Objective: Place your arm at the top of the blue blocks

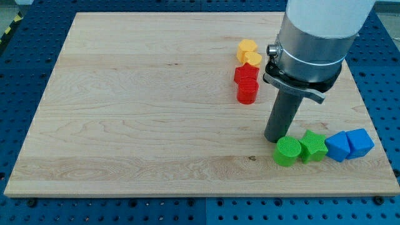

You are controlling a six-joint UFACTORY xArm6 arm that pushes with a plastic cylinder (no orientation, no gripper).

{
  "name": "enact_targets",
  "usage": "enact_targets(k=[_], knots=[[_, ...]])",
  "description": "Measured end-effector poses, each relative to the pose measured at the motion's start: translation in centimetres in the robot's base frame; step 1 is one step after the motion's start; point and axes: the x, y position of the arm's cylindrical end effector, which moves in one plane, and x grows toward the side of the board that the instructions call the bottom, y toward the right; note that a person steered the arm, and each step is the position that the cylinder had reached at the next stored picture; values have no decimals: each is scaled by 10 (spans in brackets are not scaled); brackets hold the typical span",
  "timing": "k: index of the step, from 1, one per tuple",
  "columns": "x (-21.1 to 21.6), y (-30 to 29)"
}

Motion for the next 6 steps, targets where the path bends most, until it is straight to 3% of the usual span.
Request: enact_targets(k=[2,3,4,6], knots=[[-1,-20],[-30,-43],[-55,0],[-56,7]])
